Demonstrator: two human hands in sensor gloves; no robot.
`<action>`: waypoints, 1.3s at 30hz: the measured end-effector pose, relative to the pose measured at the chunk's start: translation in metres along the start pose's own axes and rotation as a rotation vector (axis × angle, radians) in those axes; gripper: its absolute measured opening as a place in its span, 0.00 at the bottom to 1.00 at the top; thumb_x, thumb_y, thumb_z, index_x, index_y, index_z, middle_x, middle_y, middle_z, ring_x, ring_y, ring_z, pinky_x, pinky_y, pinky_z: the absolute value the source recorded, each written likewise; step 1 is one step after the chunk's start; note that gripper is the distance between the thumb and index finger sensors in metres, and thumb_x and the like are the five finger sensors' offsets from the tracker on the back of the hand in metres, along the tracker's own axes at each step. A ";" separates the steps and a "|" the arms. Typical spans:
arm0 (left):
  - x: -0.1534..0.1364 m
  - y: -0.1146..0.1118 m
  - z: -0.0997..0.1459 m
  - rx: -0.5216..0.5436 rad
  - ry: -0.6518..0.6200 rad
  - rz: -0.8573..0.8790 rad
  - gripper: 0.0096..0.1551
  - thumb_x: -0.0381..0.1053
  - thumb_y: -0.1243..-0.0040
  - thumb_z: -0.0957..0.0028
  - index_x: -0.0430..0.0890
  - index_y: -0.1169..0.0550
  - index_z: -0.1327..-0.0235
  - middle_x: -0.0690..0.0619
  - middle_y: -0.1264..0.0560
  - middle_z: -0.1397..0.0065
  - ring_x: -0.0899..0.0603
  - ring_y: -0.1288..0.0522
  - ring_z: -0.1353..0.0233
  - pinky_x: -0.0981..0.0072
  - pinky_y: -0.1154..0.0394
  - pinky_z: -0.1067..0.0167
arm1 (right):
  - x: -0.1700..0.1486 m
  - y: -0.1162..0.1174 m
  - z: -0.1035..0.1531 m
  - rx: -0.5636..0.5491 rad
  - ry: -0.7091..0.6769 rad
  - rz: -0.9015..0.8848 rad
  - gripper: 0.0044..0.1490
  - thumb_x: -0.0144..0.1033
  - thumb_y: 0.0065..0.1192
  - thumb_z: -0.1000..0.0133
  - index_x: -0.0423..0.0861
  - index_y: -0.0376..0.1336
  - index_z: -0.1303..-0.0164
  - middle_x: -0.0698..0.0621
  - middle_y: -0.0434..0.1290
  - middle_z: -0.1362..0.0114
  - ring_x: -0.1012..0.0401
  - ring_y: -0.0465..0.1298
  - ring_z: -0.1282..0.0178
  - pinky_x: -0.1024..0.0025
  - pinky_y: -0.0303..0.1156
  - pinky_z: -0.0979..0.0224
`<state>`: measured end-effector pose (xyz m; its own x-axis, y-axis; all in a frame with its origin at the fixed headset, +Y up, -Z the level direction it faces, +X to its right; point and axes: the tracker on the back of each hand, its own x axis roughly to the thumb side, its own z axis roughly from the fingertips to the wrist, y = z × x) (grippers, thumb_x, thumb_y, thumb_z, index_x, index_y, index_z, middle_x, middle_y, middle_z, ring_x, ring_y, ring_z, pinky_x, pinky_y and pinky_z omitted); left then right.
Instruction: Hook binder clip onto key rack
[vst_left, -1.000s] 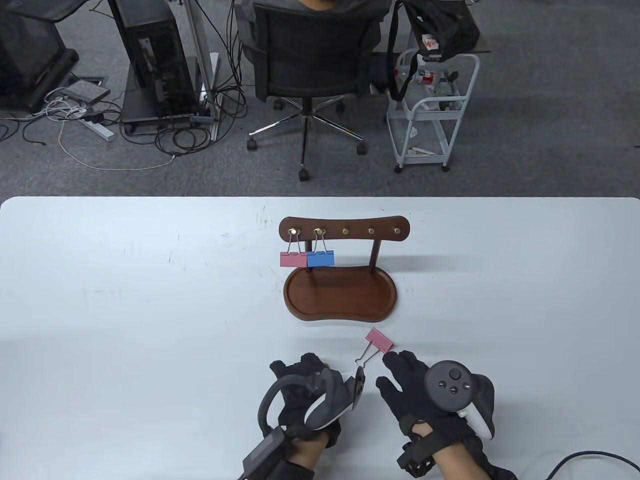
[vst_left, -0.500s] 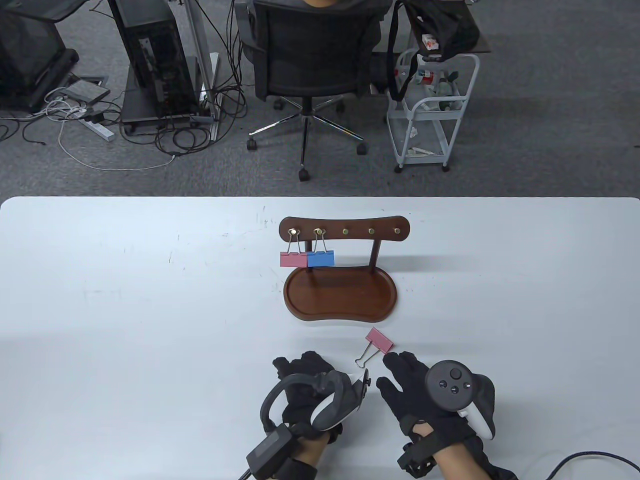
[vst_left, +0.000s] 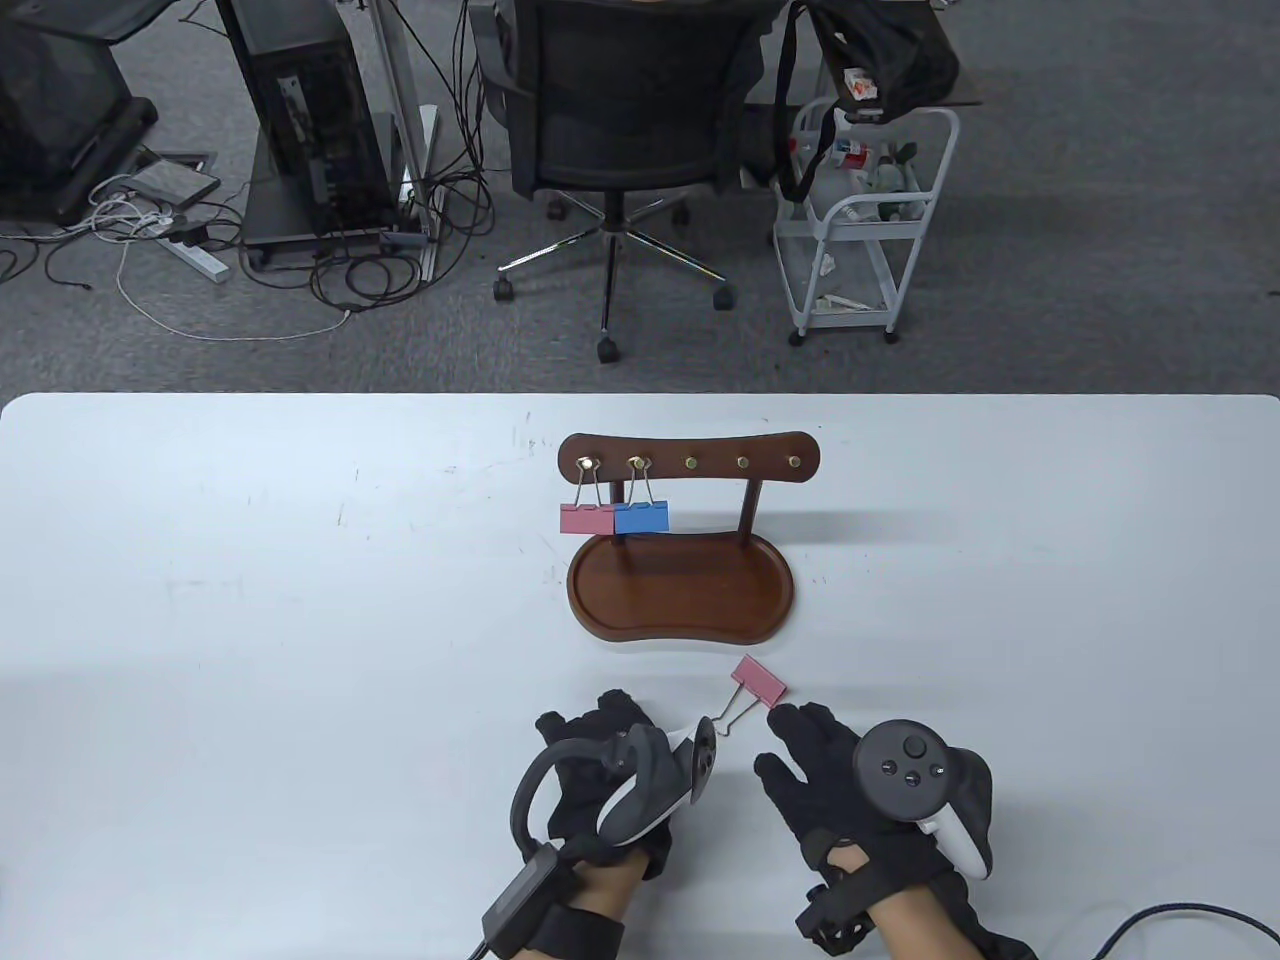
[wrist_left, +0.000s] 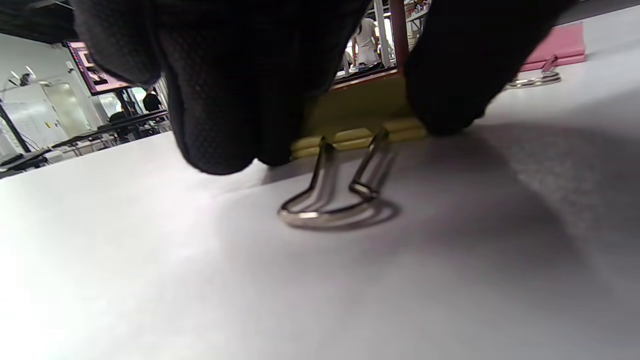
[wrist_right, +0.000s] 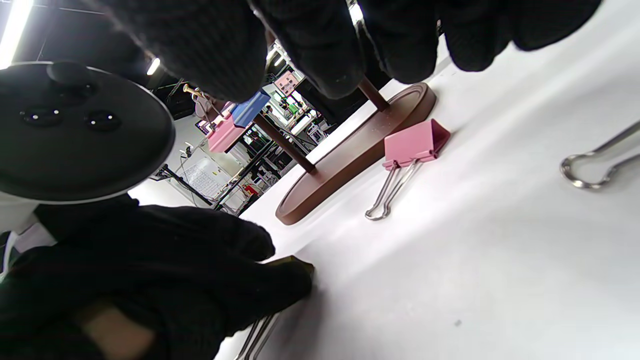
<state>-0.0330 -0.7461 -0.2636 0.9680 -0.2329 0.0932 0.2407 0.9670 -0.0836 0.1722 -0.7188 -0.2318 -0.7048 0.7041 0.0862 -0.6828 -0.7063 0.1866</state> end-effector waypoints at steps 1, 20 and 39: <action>-0.001 0.000 0.000 0.000 -0.004 0.006 0.51 0.63 0.27 0.49 0.27 0.25 0.27 0.33 0.16 0.37 0.30 0.14 0.42 0.27 0.31 0.33 | 0.000 0.000 0.000 0.000 0.000 0.000 0.44 0.46 0.61 0.39 0.31 0.60 0.20 0.20 0.58 0.19 0.23 0.58 0.26 0.27 0.57 0.32; -0.049 0.035 0.026 0.189 -0.221 0.185 0.59 0.64 0.23 0.55 0.25 0.28 0.25 0.36 0.16 0.36 0.31 0.14 0.40 0.25 0.31 0.31 | -0.004 -0.002 -0.002 0.005 0.004 -0.013 0.44 0.45 0.61 0.39 0.31 0.60 0.19 0.20 0.58 0.19 0.23 0.57 0.26 0.27 0.57 0.32; -0.047 0.050 0.066 0.330 -0.461 0.276 0.60 0.63 0.23 0.56 0.25 0.30 0.23 0.36 0.17 0.34 0.31 0.15 0.37 0.23 0.33 0.30 | -0.017 -0.015 -0.006 -0.044 0.007 -0.064 0.45 0.45 0.62 0.40 0.30 0.60 0.19 0.20 0.58 0.19 0.23 0.57 0.26 0.27 0.57 0.32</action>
<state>-0.0708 -0.6799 -0.2070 0.8439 0.0271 0.5358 -0.1192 0.9832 0.1380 0.1934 -0.7205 -0.2420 -0.6607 0.7475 0.0688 -0.7341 -0.6626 0.1486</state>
